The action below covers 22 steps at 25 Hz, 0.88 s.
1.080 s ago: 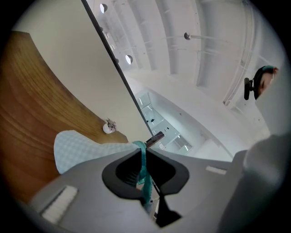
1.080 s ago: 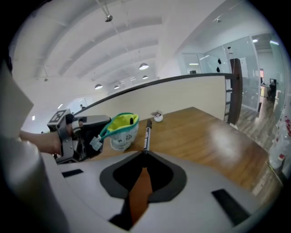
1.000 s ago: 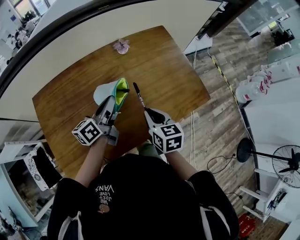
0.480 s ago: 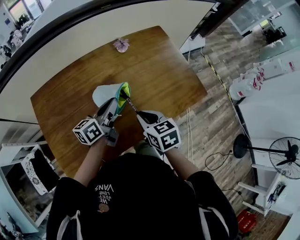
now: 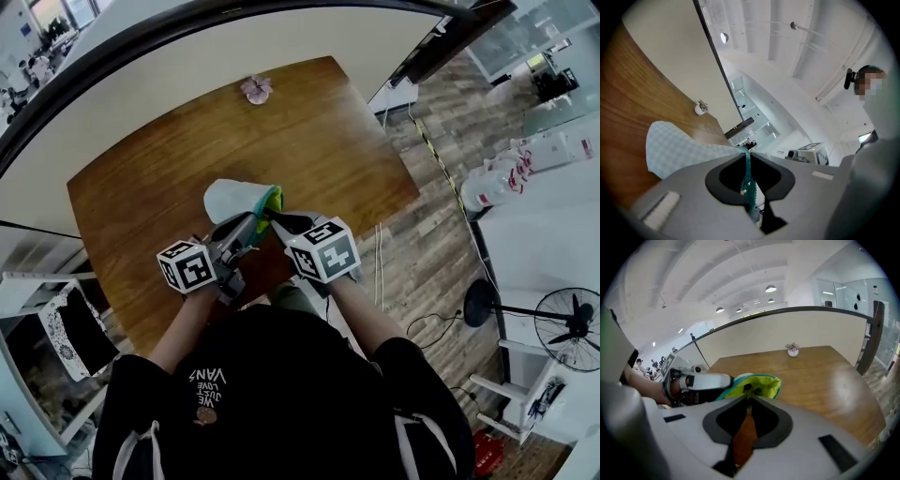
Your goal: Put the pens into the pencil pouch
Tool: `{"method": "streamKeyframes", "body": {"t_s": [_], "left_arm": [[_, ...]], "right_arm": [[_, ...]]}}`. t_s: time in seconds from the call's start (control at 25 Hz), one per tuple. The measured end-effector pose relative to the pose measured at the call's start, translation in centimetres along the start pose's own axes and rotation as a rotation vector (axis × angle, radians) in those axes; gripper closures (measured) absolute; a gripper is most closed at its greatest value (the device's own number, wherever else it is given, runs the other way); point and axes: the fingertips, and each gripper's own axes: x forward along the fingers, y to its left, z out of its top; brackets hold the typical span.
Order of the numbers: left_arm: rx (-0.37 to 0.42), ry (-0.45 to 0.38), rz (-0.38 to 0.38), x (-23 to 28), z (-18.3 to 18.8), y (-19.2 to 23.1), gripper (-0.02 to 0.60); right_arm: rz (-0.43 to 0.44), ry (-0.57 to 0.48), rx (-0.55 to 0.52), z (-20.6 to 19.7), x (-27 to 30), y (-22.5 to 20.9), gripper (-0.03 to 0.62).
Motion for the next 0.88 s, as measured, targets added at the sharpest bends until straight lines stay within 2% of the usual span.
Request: {"method": "streamKeyframes", "body": {"t_s": [0.16,0.36,0.6,0.88], "left_arm": [[-0.047,-0.026,0.0,0.1,0.1,0.2,0.541],[-0.093,-0.07,0.02,0.3,0.9,0.4,0.541],[-0.127,-0.109,0.026,1.0,1.2,1.2,0.541],[-0.129,-0.101,0.045,2.1,0.6,1.8,0.541]], "right_arm": [[-0.003,-0.04,0.018,1.4,0.8,-0.7,0.553],[0.016,-0.114,0.097,2.6,1.6,-1.5,0.551],[0.135,-0.141,0.232,1.5,2.2,-1.4,0.551],[0.146,-0.157,0.326,-0.4,1.3,-2.9,0.551]]}}
